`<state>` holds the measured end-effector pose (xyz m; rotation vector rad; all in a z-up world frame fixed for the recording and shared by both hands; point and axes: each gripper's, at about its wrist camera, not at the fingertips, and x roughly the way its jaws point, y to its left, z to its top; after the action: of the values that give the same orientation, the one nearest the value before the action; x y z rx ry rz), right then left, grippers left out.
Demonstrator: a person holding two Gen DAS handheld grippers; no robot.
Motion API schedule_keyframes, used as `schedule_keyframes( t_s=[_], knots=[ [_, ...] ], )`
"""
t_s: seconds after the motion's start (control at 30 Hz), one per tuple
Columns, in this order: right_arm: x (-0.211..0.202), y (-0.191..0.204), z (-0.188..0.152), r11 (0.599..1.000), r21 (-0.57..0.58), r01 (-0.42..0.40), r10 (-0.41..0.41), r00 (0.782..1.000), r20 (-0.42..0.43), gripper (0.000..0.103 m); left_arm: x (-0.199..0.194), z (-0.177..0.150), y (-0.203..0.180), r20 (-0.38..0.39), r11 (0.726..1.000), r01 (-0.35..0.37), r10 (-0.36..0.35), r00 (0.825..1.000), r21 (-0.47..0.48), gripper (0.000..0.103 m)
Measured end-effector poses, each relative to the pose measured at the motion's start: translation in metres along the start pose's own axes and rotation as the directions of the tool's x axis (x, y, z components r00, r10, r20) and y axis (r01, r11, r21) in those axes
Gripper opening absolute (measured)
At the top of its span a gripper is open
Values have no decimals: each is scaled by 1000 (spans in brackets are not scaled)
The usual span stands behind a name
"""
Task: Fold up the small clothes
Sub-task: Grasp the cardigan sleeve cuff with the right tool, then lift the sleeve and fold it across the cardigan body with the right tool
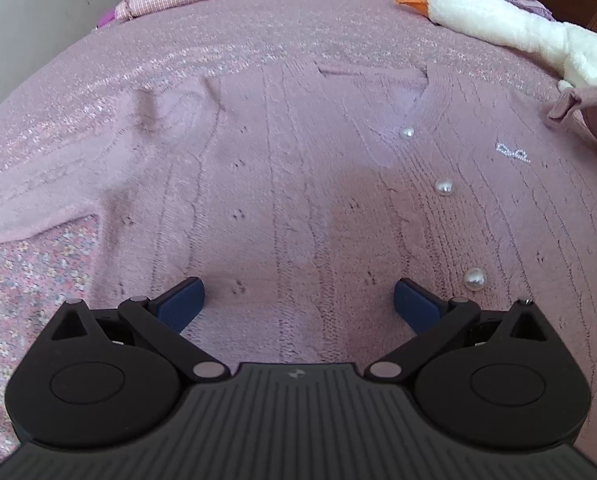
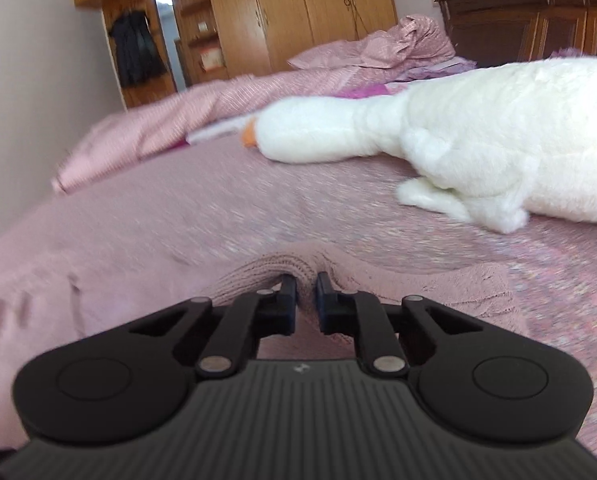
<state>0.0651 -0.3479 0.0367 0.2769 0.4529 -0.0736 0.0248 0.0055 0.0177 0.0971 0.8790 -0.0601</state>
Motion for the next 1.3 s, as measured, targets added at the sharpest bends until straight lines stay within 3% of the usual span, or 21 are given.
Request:
schedule_keyframes(
  t_s=[0.4, 0.6, 0.8, 1.07, 1.3],
  knots=[
    [-3, 51, 14, 979, 159, -128, 127, 992, 17, 14, -29, 15, 46, 72, 994, -69, 75, 995, -84, 103],
    [-2, 102, 29, 958, 184, -219, 213, 976, 53, 13, -39, 17, 77, 89, 984, -93, 107, 990, -151, 103],
    [11, 157, 28, 931, 194, -309, 309, 951, 32, 13, -48, 8, 107, 94, 973, -113, 134, 987, -203, 103],
    [32, 218, -8, 894, 207, -397, 415, 909, -47, 13, -51, -5, 135, 79, 959, -132, 156, 985, -253, 103],
    [56, 233, -58, 874, 269, -404, 459, 869, -186, 13, -48, -9, 147, 80, 952, -128, 155, 985, -278, 103]
  ],
)
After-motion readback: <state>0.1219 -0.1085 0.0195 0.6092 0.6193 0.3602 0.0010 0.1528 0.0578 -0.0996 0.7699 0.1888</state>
